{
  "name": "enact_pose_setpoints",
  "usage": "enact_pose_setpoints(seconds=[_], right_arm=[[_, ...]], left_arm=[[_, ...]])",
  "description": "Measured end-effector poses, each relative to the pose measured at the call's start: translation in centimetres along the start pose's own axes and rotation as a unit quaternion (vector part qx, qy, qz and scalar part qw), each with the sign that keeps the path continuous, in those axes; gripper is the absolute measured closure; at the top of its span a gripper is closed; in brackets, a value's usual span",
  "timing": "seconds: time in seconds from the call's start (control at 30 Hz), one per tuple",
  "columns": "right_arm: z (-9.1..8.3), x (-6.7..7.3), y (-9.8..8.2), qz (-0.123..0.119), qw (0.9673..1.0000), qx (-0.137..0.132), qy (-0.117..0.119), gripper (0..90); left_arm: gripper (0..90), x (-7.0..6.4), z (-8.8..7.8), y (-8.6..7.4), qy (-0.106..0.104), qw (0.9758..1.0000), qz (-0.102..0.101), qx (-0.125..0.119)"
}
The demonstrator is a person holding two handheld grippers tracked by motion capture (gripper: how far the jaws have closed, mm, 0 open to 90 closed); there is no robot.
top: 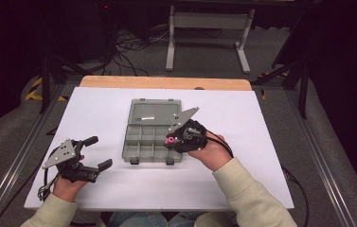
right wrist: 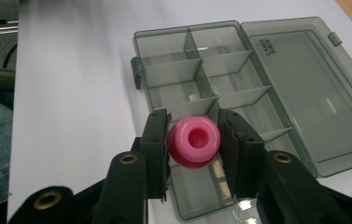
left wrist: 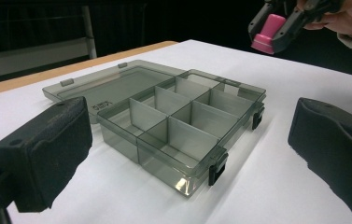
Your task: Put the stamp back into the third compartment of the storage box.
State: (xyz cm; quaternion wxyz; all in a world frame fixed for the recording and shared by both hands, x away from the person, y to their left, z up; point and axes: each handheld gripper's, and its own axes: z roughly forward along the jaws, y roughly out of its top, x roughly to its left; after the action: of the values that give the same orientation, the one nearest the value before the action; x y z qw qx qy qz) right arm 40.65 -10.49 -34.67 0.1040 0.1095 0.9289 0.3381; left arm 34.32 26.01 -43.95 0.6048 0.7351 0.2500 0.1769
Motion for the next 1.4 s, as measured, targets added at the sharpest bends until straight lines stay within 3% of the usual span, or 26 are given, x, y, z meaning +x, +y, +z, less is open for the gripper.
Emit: enact_pose_setpoints(seconds=[0.7,1.4], right_arm=[[2.6,-3.0,1.4,0.019,0.9998,0.004,-0.006,64.9],[5.3,-5.1,1.1,0.048,0.9986,0.016,-0.014,64.9]], left_arm=[[0.6,0.0,0.1,-0.1,0.001,1.0000,0.000,0.001],[0.6,0.1,0.1,-0.1,-0.002,1.0000,-0.002,0.001]])
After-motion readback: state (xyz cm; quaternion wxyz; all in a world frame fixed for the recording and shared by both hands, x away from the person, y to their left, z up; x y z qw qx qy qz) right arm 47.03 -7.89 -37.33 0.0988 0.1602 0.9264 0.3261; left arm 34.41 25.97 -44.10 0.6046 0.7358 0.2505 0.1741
